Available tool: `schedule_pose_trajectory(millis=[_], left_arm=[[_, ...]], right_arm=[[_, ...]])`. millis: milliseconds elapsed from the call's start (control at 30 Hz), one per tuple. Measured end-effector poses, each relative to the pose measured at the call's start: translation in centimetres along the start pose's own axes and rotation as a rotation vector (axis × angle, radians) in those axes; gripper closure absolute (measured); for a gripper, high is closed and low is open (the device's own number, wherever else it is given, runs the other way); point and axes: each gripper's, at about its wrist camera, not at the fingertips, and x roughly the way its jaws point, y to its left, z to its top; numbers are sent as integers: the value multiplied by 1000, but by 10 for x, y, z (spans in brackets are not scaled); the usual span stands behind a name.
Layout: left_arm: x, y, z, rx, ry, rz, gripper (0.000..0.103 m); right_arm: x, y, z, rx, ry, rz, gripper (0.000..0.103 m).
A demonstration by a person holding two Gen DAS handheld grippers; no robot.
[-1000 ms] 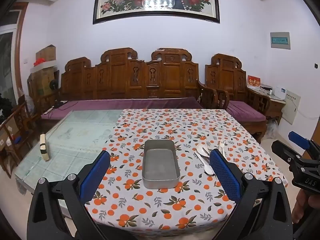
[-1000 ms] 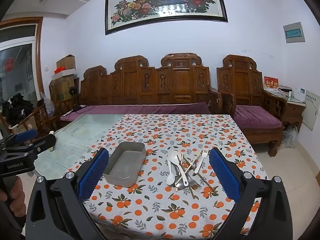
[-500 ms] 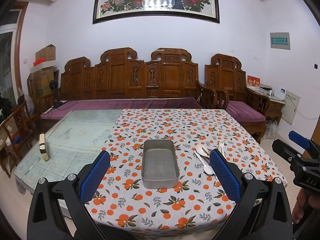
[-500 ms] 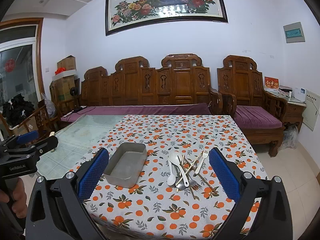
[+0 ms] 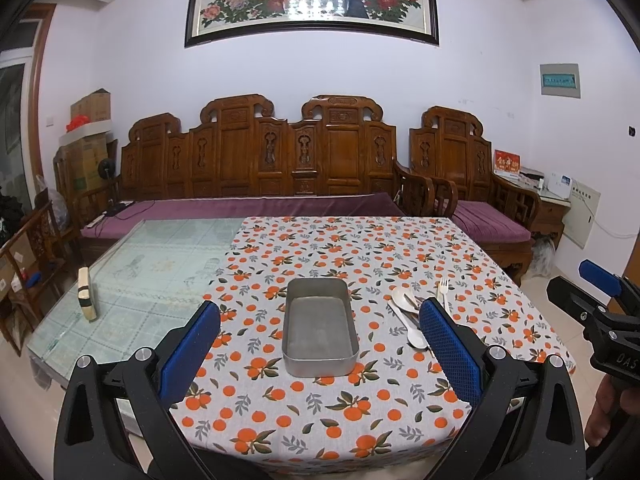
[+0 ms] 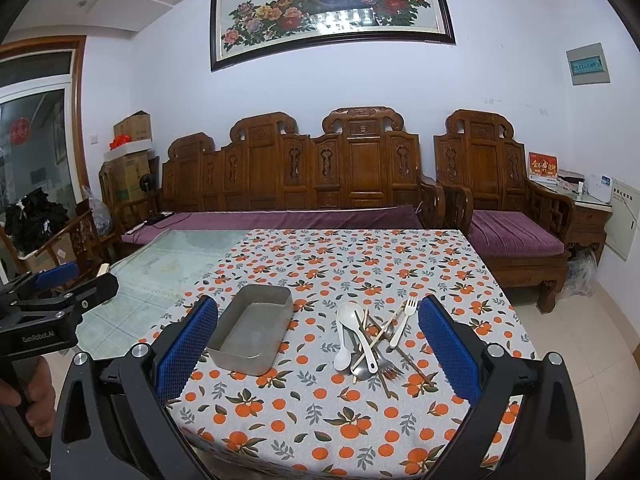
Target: Organize utensils
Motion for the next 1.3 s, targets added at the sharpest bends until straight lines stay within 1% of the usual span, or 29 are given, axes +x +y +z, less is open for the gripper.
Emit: schedule_pose_trajectory(millis=[667, 833, 1300], left_arm=[[0, 1, -1, 0, 0, 1, 6], [0, 1, -1, 0, -1, 2, 6], [0, -10, -2, 8, -5, -6, 6]], right_arm=[[-5, -3, -2, 4, 0, 2, 3], [0, -5, -5, 5, 2, 6, 3], [0, -4, -5, 6, 4, 7, 3]])
